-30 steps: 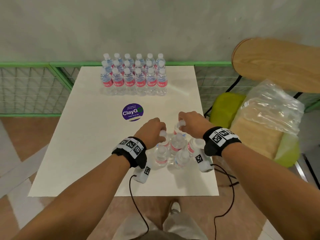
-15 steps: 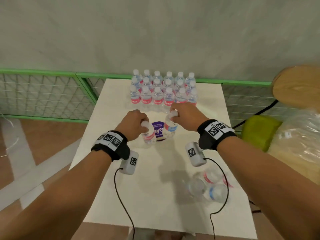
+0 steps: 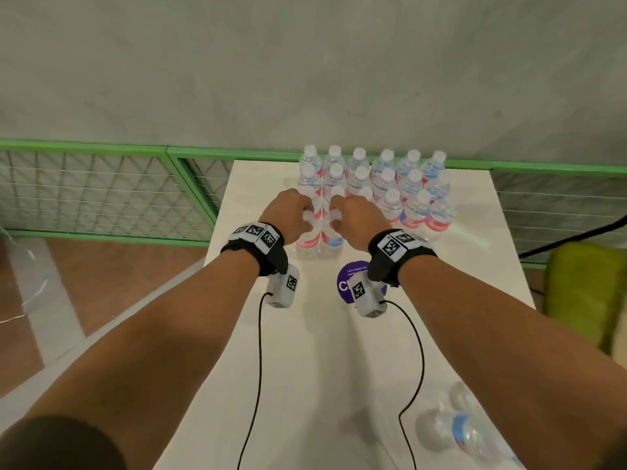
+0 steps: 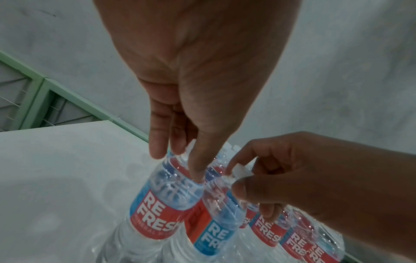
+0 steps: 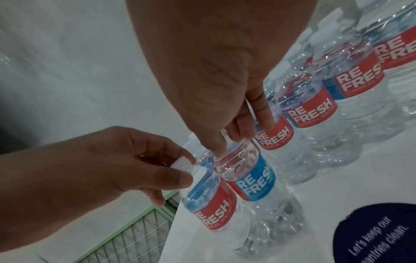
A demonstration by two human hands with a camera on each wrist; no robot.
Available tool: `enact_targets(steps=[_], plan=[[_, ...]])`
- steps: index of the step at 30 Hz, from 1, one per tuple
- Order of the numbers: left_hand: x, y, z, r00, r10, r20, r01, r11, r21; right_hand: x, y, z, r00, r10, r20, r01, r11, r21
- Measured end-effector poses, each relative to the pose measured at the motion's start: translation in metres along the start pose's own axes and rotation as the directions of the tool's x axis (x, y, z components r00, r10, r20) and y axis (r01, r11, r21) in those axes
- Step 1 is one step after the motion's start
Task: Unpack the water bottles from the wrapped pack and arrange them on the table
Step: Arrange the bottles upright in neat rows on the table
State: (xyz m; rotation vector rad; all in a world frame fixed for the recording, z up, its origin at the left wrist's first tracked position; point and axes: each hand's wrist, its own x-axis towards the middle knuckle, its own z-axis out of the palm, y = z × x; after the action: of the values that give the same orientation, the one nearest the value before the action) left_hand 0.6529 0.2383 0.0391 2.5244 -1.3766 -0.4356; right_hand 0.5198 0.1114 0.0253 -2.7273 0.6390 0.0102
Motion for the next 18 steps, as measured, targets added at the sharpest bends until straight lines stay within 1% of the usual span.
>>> enact_targets(steps=[4,9,14,16,18], plan=[[0.004,-0.008,0.003,1.0,0.002,-0.028,-0.003,0.999,-0.04,0.001,-0.004,0.003,0.999,0.023,-0.026,-0.024,0.999,-0.034],[-0.006,-0.014,0.011,0.996,-0.065,-0.067,0.059,0.995,-0.086,-0.004,-0.009,0.007,0.99,0.091,-0.109,-0.094,0.995,-0.02],[-0.008,-0.017,0.01,0.997,-0.063,-0.051,0.056,0.99,-0.13,-0.004,-0.008,-0.001,0.998,0.031,-0.052,-0.032,0.999,-0.018],[-0.009,-0.017,0.01,0.997,-0.056,-0.048,0.049,0.989,-0.141,-0.004,-0.009,-0.004,0.998,0.052,-0.038,-0.052,0.999,0.018],[-0.009,-0.018,0.011,0.997,-0.056,-0.057,0.047,0.988,-0.146,-0.005,-0.01,-0.004,0.994,0.107,-0.026,-0.105,0.992,0.067]])
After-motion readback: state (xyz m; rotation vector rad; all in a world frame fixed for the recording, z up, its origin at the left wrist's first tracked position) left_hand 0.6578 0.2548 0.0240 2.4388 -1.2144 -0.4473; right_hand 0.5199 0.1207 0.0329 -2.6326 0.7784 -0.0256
